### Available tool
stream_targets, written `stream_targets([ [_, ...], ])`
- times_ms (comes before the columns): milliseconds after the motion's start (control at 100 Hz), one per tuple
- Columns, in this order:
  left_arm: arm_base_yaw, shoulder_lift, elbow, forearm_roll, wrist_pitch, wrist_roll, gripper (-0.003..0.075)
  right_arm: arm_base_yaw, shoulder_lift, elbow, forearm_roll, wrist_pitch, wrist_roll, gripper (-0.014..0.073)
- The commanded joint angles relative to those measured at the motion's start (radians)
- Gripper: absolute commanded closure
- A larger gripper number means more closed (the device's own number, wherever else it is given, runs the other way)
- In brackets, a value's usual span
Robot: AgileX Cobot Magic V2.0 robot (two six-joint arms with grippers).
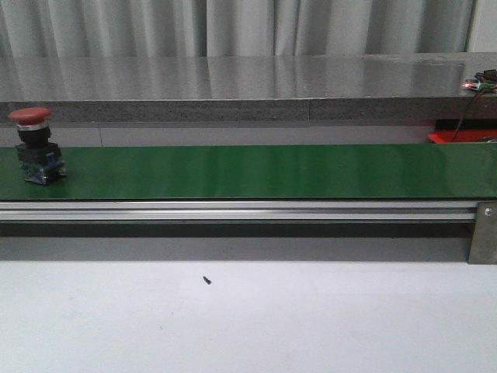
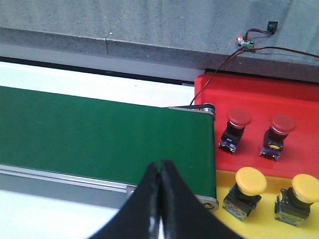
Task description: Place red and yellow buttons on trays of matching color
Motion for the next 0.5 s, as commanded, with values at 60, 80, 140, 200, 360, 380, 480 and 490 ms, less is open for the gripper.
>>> stream_targets([
  [60, 0.003, -0.146, -0.033, -0.004, -0.003, 0.006, 0.0498, 0.001, -0.001, -0.028, 0.008, -0.08, -0.008, 0.066],
  [80, 0.003, -0.153, -0.033, -0.004, 0.001, 0.006, 0.0498, 0.001, -0.001, -0.028, 0.008, -0.08, -0.008, 0.066],
  [140, 0.001, -0.183, -0.033, -0.004, 0.013, 0.006, 0.0498, 0.001, -0.001, -0.028, 0.008, -0.08, -0.008, 0.066],
  [200, -0.007, -0.215, -0.027, -0.004, 0.031, 0.006, 0.0498, 0.001, -0.001, -0.028, 0.008, -0.08, -0.008, 0.066],
  [360, -0.055, -0.284, 0.046, -0.008, 0.011, 0.008, 0.0498, 0.001, -0.001, -0.028, 0.008, -0.08, -0.008, 0.066],
  [380, -0.063, -0.293, 0.06, -0.008, 0.006, 0.008, 0.0498, 0.001, -0.001, -0.028, 0.008, -0.08, -0.008, 0.066],
  [480, -0.101, -0.34, 0.133, -0.008, -0.029, 0.008, 0.0498, 0.001, -0.001, -0.028, 0.008, -0.08, -0.008, 0.066],
  [490, -0.104, -0.343, 0.143, -0.008, -0.032, 0.008, 0.0498, 0.001, -0.001, -0.028, 0.008, -0.08, -0.008, 0.066],
])
